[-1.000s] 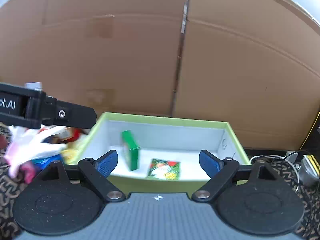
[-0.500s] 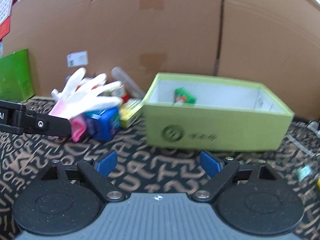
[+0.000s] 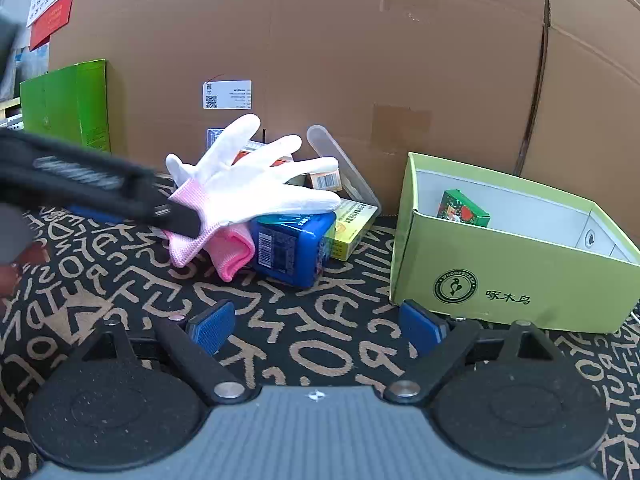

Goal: Organize objects
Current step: 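Move both tools back toward the white-and-pink gloves, then grasp one glove with the left tool while the right tool grasps the other glove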

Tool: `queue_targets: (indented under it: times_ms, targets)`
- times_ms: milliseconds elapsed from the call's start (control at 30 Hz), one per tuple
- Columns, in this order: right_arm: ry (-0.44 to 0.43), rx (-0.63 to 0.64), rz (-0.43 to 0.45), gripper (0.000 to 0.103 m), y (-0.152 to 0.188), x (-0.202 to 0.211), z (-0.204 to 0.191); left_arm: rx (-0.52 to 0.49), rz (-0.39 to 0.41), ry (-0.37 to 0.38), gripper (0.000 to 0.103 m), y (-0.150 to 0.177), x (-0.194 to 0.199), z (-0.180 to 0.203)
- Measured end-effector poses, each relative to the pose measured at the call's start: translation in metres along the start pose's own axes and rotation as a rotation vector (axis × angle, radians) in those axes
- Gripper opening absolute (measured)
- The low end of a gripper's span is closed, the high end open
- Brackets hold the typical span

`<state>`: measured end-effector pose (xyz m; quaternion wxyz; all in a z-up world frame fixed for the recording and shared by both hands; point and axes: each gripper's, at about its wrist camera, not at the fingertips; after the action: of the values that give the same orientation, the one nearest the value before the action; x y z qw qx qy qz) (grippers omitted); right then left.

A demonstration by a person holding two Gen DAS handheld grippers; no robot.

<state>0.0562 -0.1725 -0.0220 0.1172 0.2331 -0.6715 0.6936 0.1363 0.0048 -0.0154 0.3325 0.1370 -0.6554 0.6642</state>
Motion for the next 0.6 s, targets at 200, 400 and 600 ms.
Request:
queue_targets:
  times_ms: [200, 400, 600]
  targets:
    - [0.013, -0.023, -0.032, 0.076, 0.002, -0.006, 0.0, 0.028, -0.082, 0.138, 0.01, -0.003, -0.022, -0.01]
    - [-0.025, 0.014, -0.032, 0.06, -0.003, -0.02, -0.016, 0.011, -0.09, 0.188, 0.002, 0.026, 0.006, -0.008]
    - [-0.059, 0.051, -0.031, 0.049, -0.011, -0.049, -0.035, 0.01, -0.046, 0.123, 0.009, 0.041, 0.029, -0.018]
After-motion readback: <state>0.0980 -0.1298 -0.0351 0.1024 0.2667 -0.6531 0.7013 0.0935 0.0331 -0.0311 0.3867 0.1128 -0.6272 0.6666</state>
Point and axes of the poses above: each gripper's, at about its wrist camera, not at the fingertips, and x roughly against the way its jaws point, z to its right, y to its underside, and after that the axes turned 7 degrees about -x, right-handed
